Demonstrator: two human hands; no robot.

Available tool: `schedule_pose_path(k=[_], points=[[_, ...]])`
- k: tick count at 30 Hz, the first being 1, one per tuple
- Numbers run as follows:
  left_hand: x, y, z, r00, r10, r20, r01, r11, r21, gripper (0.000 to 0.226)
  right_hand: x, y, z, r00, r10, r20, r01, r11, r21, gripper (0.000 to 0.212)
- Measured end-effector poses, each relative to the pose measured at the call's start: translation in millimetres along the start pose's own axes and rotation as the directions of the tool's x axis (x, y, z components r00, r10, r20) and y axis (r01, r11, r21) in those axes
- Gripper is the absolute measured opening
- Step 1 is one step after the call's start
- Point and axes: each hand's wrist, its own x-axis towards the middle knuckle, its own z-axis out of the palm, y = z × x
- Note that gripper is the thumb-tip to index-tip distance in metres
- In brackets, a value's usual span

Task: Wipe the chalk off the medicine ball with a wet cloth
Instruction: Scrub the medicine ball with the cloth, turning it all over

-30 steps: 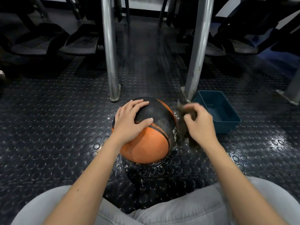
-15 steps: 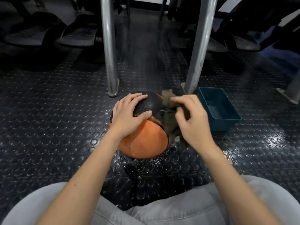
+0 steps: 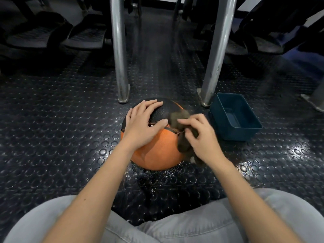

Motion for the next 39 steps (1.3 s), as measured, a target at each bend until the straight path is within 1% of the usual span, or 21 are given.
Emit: schedule_pose_path(k=[3, 4, 5, 7, 9, 10, 12, 13, 15, 16, 17, 19, 21, 23, 25, 28, 30, 32, 33, 36, 39], points=[[-0.9, 0.7, -0.7, 1.0, -0.006, 0.016, 0.006, 1.0, -0.014, 0.078, 3.3, 26.8, -10.7, 0.974, 0.228, 0.014, -0.218, 0.946, -0.241, 0.029], [-1.8, 0.4, -0.2, 1.0, -0.001, 0.018, 0.001, 1.0, -0.014, 0.077, 4.7, 29.1, -16.4, 0.964, 0.267, -0.02, -0.262, 0.925, -0.275, 0.028], [-2.3, 0.2, 0.0, 1.0, 0.002, 0.012, -0.002, 1.0, -0.016, 0.076, 9.2, 25.9, -20.5, 0.966, 0.25, -0.071, -0.26, 0.933, -0.25, 0.028], [-3.5, -0.3, -0.1, 1.0, -0.002, 0.001, 0.002, 1.0, -0.003, 0.074, 14.2, 3.5, -19.9, 0.982, 0.107, -0.157, -0.129, 0.983, -0.132, 0.028], [-4.8, -0.7, 0.8, 1.0, 0.005, -0.002, -0.005, 1.0, 0.026, 0.071, 11.4, -12.7, -10.5, 0.99, -0.044, -0.137, 0.035, 0.997, -0.063, 0.029], [-4.9, -0.3, 1.0, 1.0, 0.011, 0.0, -0.011, 1.0, 0.026, 0.072, 8.0, -12.9, -3.7, 0.992, -0.074, -0.105, 0.07, 0.997, -0.043, 0.03], [-3.9, 2.5, 0.9, 1.0, 0.009, 0.017, -0.009, 1.0, 0.006, 0.076, 3.8, 3.5, 4.1, 0.998, 0.011, -0.063, -0.012, 1.0, -0.022, 0.032], [-3.1, 3.8, 0.7, 1.0, 0.008, 0.022, -0.008, 1.0, 0.006, 0.078, 4.9, 15.3, 2.9, 0.995, 0.09, -0.049, -0.093, 0.994, -0.06, 0.031], [-4.2, 5.4, 0.7, 1.0, 0.011, 0.025, -0.011, 1.0, 0.02, 0.079, 6.0, 32.3, -5.6, 0.966, 0.259, -0.025, -0.258, 0.938, -0.231, 0.031], [-5.1, 5.3, 1.0, 1.0, 0.017, 0.023, -0.017, 1.0, 0.023, 0.079, 7.1, 35.9, -10.0, 0.949, 0.311, -0.049, -0.313, 0.912, -0.267, 0.031], [-6.4, 4.3, 1.0, 1.0, 0.018, 0.018, -0.018, 1.0, 0.022, 0.078, 9.7, 32.9, -13.0, 0.946, 0.312, -0.089, -0.324, 0.914, -0.245, 0.031], [-8.5, 2.4, 0.0, 1.0, 0.008, 0.003, -0.009, 1.0, 0.021, 0.076, 14.7, 11.3, -12.9, 0.972, 0.174, -0.157, -0.197, 0.97, -0.142, 0.03], [-9.5, 1.6, 0.1, 1.0, 0.002, 0.002, -0.002, 0.999, 0.032, 0.072, 13.2, -6.9, -6.2, 0.992, 0.004, -0.127, -0.017, 0.995, -0.097, 0.03], [-8.6, 2.8, 0.1, 1.0, 0.002, 0.01, -0.003, 0.999, 0.037, 0.068, 8.5, -5.6, 3.9, 0.995, -0.06, -0.076, 0.053, 0.995, -0.084, 0.031], [-6.5, 5.4, 0.7, 1.0, -0.002, 0.026, 0.001, 0.999, 0.034, 0.067, 7.6, 13.7, 5.4, 0.996, 0.054, -0.075, -0.058, 0.997, -0.05, 0.034], [-6.7, 7.4, 2.4, 0.999, 0.017, 0.028, -0.018, 0.999, 0.032, 0.075, 9.4, 36.9, -4.4, 0.947, 0.319, -0.036, -0.32, 0.928, -0.192, 0.033], [-9.4, 5.7, 2.4, 1.0, 0.019, 0.01, -0.02, 1.0, 0.023, 0.075, 14.7, 34.6, -5.5, 0.922, 0.383, -0.053, -0.386, 0.908, -0.159, 0.032], [-11.8, 4.2, 3.8, 1.0, 0.02, -0.008, -0.02, 0.999, 0.032, 0.074, 23.2, 15.2, -3.7, 0.939, 0.339, -0.065, -0.342, 0.939, -0.033, 0.03], [-12.7, 3.9, 4.2, 1.0, 0.017, -0.02, -0.016, 0.999, 0.041, 0.073, 25.4, 3.3, -1.9, 0.957, 0.288, -0.045, -0.289, 0.957, -0.017, 0.03], [-13.4, 4.8, 3.5, 0.999, 0.01, -0.035, -0.009, 0.999, 0.043, 0.073, 19.6, -16.0, -2.8, 0.991, 0.129, 0.03, -0.128, 0.991, -0.035, 0.03], [-12.1, 4.7, 2.9, 0.999, 0.012, -0.035, -0.01, 0.999, 0.043, 0.073, 8.6, -15.3, -12.6, 0.986, 0.013, 0.166, -0.005, 0.999, -0.049, 0.031]])
